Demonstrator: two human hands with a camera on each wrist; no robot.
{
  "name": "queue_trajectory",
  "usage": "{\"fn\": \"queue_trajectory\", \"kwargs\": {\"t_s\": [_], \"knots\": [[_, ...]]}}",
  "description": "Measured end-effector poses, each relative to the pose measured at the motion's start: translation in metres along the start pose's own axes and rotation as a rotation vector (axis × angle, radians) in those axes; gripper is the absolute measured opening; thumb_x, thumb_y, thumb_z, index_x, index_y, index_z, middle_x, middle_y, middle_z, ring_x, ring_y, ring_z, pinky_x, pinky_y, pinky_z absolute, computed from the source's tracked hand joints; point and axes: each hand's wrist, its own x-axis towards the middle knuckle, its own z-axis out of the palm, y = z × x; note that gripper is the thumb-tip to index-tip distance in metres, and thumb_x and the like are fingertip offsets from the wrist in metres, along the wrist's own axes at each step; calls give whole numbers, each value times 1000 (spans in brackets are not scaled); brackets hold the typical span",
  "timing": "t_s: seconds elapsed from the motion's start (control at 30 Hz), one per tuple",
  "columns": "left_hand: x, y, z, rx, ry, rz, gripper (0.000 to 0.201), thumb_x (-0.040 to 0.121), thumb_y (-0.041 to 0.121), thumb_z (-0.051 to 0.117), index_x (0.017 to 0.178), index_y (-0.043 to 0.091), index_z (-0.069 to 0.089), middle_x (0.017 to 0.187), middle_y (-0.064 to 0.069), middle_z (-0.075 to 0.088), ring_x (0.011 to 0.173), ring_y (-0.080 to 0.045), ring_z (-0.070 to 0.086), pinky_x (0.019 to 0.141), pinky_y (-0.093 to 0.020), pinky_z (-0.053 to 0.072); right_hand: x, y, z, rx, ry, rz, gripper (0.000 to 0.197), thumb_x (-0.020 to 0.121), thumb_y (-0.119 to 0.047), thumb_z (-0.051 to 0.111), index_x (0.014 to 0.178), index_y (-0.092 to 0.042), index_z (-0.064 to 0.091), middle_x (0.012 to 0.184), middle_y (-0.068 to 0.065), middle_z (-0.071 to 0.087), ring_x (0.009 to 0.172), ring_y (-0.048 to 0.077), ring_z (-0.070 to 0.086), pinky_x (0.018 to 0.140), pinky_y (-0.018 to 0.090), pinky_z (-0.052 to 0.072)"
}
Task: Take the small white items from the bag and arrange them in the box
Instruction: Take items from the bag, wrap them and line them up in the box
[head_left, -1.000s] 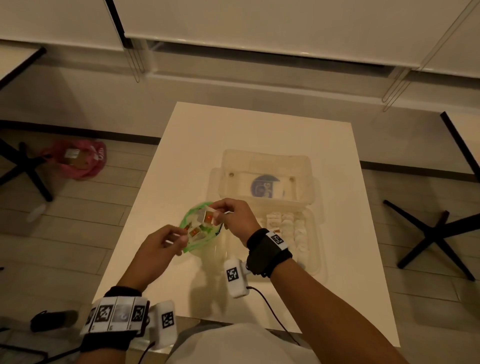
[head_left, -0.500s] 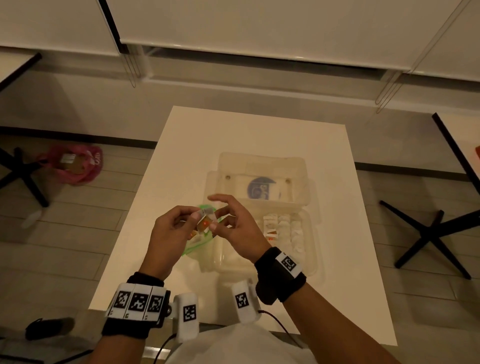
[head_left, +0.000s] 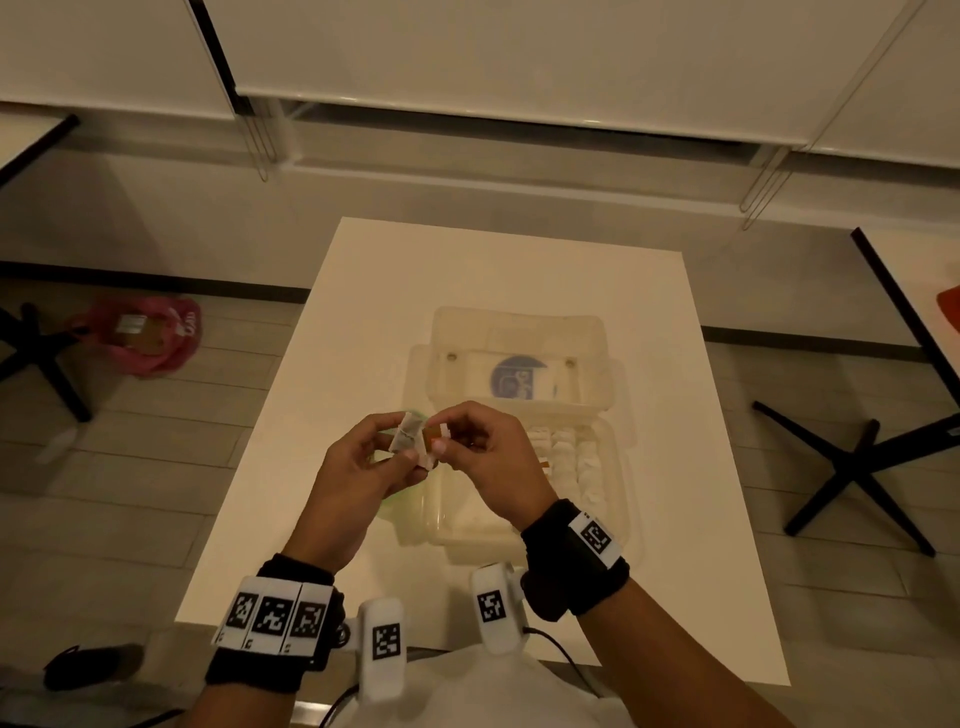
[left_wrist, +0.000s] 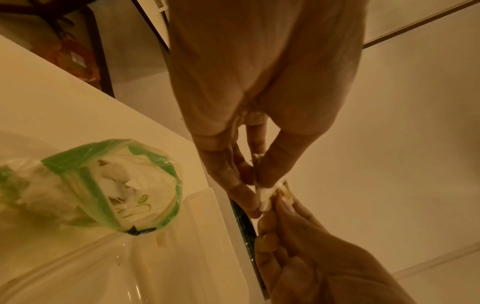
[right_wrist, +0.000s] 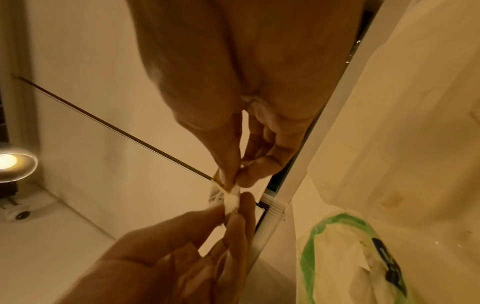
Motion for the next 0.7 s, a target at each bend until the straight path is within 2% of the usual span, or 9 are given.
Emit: {"fn": "queue_trajectory", "kwargs": {"t_s": [0.07,0.17,0.23,0.37,0.5,0.57,0.63,0.7], "knots": [[-1,0,0,3,-19,-9,24,94,-3,60,110,12,70,99,-9,71,92,-23,71,86,-33,59,1,-1,-2,-19,3,17,11,84,-5,70,94,-10,70,88,16,70,82,35,66,78,48,57],[-2,-1,0,12,-14,-22,16,94,0,62,106,9,67,102,-15,71,90,-22,68,76,-33,53,0,-5,-2,-62,22,34,4,87,-11,72,88,-14,70,92,9,70,74,16,64,68,30,52],[-1,-1,1,-10,2,-36,14,93,0,62,105,7,64,100,-17,72,85,-20,66,70,-31,46,-1,-8,-1,-37,48,45,5,88,-10,70,86,-14,69,93,11,70,72,11,60,66,24,48],[-2,-3,2,-86,12,-66,16,94,-1,61,106,8,65,94,-14,73,84,-21,67,75,-31,49,-3,-14,0,19,49,63,7,90,-4,66,89,-10,69,84,18,67,70,13,56,63,25,49],[-4,-3,6,-211,11,-80,20,91,-5,62,108,6,65,105,-19,71,90,-28,71,80,-26,59,-4,-15,-1,0,15,30,17,87,-2,69,101,-11,71,76,5,63,70,12,56,68,23,48],[-5,-4,8,-260,15,-81,21,92,-7,60,109,5,65,110,-19,72,92,-29,72,79,-25,60,-4,-16,-2,25,40,62,28,84,-3,72,110,-13,65,77,4,64,70,10,58,69,22,49],[-5,-4,10,-292,16,-81,24,92,-7,59,113,3,64,112,-18,72,94,-30,73,79,-25,60,-3,-18,-3,38,60,96,29,83,-3,75,108,-11,63,78,3,66,68,8,59,66,20,48],[-6,-2,12,-315,12,-76,27,91,-6,60,117,0,62,112,-19,72,95,-31,74,80,-26,60,0,-21,-5,12,52,92,17,84,-3,73,99,-9,69,77,5,66,66,6,58,62,18,46]]}}
